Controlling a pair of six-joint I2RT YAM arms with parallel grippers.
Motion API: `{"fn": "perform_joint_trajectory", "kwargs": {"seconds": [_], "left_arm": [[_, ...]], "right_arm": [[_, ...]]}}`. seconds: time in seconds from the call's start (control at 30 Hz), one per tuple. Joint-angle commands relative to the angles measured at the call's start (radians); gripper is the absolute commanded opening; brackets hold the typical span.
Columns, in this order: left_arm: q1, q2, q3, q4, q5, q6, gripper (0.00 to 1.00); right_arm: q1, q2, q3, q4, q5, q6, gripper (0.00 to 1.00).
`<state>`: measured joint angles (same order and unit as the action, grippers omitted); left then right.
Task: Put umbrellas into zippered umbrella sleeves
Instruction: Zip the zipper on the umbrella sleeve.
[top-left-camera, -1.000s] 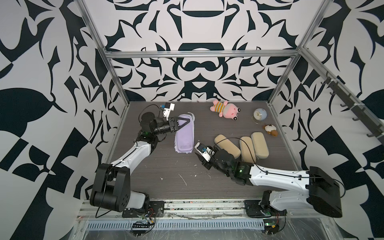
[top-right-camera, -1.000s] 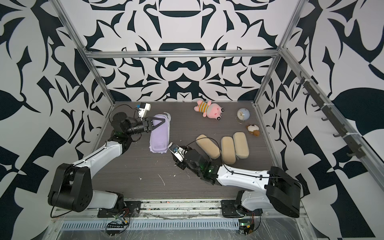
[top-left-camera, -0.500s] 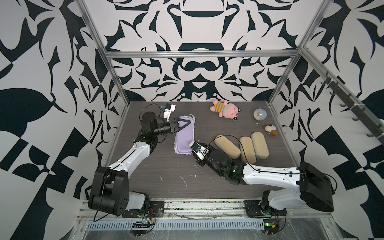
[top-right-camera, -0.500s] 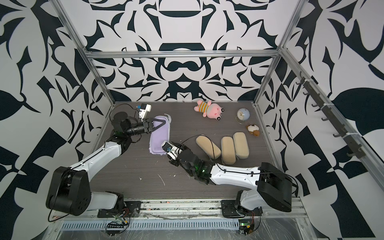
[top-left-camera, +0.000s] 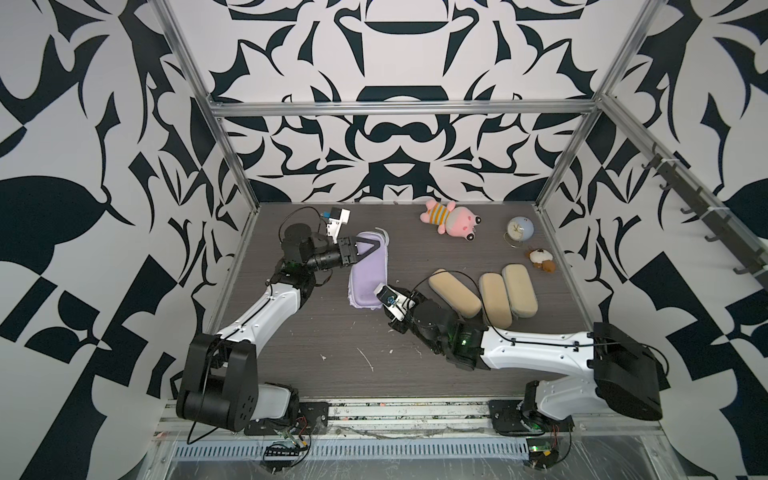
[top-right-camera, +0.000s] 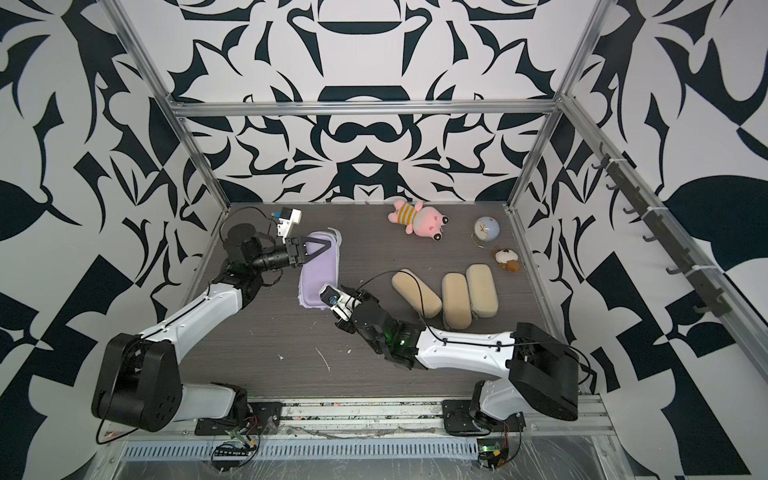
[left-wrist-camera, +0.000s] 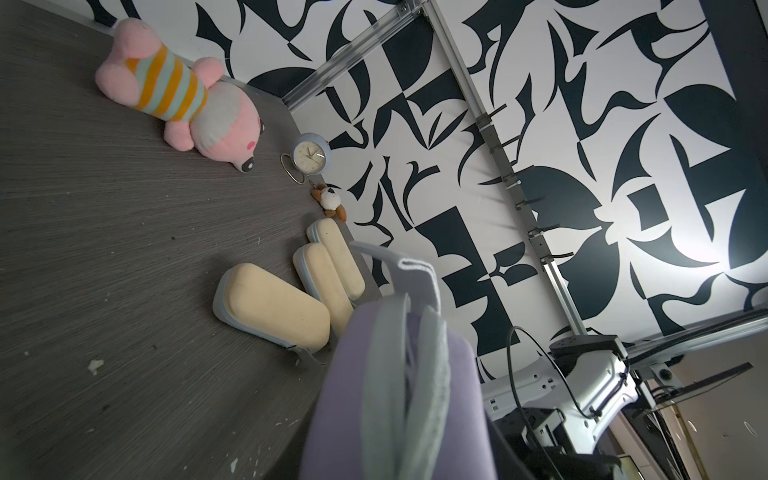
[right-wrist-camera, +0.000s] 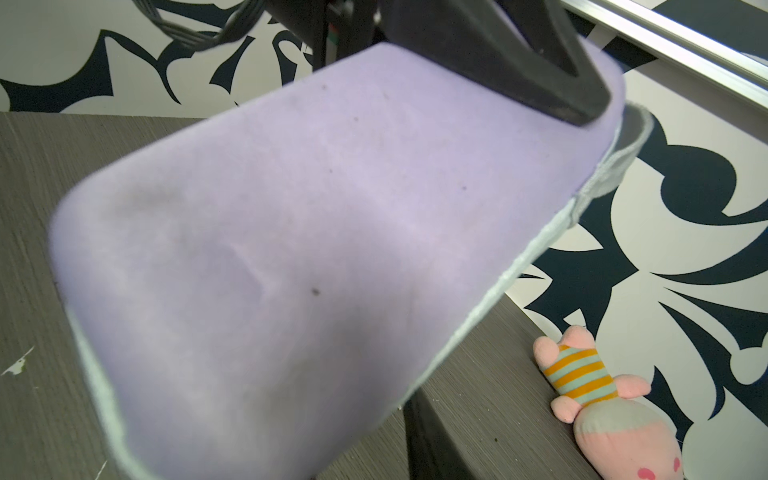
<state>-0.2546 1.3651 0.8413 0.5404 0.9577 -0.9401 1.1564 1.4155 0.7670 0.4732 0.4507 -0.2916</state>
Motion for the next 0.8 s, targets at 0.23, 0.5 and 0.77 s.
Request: {"fn": "perform_joint_trajectory", "kwargs": {"seconds": [0.23,0.5,0.77], "left_arm": [[-0.023,-0.033,0.021,-0.077,-0.005,0.070,0.00],[0.038,-0.041,0.083,-0.240,-0.038,0.171,0.00],[0.064,-0.036,0.063,-0.108,-0.230,0.127,0.00]], "right_arm": [[0.027,0.004,0.098,0.082,-0.063,-0.056,0.03],[0.041,-0.062,0.072,-0.201,-0.300,-0.237,0.00],[0.165,0.031,0.097,-0.272,-0.401,-0.207,0.00]]}}
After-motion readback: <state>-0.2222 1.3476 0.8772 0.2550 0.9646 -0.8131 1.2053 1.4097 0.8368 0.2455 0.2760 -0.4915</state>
